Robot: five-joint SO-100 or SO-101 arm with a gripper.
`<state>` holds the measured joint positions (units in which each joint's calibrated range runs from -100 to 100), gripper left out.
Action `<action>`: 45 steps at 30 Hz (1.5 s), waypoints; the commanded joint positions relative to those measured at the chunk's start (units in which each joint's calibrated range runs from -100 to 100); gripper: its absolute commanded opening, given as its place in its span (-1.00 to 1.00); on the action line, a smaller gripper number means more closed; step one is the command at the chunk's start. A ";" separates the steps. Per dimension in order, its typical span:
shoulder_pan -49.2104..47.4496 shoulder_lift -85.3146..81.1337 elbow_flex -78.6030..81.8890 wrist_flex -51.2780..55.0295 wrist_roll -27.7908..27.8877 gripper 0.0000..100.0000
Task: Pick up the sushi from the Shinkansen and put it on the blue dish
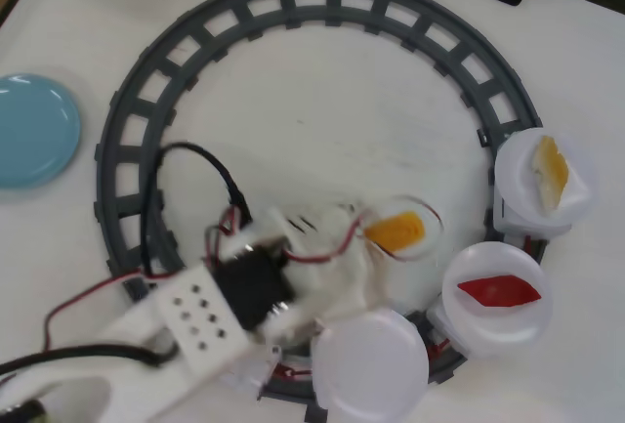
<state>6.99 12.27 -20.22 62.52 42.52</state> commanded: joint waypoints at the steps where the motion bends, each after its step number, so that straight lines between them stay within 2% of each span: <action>1: -9.28 -9.91 -4.13 0.20 -5.50 -0.94; 11: -34.36 -20.69 -2.23 0.20 -27.10 -0.94; 16: -43.17 -22.60 7.60 0.20 -33.69 -0.94; 24: -53.47 -23.43 30.41 -0.91 -34.78 -0.94; 30: -60.33 -23.43 42.04 -9.15 -35.93 -0.94; 38: -70.10 -22.35 47.09 -22.39 -37.03 -0.94; 45: -70.19 -12.90 43.21 -28.00 -37.45 -0.94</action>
<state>-63.55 -3.75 27.17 36.30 5.59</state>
